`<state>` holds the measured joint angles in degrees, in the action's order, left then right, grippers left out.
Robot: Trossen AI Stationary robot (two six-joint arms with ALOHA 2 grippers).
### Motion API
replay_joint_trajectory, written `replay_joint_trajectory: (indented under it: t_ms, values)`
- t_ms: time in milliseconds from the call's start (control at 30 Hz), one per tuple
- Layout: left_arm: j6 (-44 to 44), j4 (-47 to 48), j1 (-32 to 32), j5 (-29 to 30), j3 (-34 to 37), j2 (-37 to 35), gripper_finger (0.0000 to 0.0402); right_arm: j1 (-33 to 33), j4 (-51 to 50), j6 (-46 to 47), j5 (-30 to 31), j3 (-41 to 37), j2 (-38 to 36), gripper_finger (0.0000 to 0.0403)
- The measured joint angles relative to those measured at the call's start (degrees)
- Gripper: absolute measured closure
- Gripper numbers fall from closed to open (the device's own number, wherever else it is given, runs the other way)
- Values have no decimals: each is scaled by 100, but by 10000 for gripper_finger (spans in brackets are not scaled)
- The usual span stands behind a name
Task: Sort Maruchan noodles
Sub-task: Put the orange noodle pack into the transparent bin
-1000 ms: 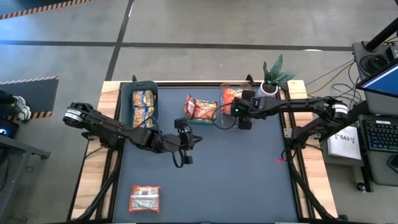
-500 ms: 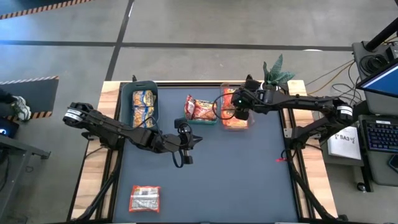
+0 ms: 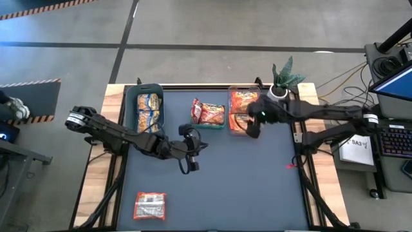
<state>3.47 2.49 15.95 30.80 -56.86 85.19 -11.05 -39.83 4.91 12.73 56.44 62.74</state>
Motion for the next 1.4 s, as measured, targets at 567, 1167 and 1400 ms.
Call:
replay_joint_trajectory:
  t_ms: [567, 1167, 1400]
  values:
    - [4994, 3371, 791, -2563, -590, 7, 402, 2452, 3763, 799, 1070, -1593, -412, 184]
    - [5092, 4238, 2379, -2813, -464, 122, 296, 2616, 4269, -168, 1438, -1288, 257, 184]
    - [4548, 3778, 2699, -2838, -450, 927, 233, 2614, 4242, -310, 1439, -1252, 258, 184]
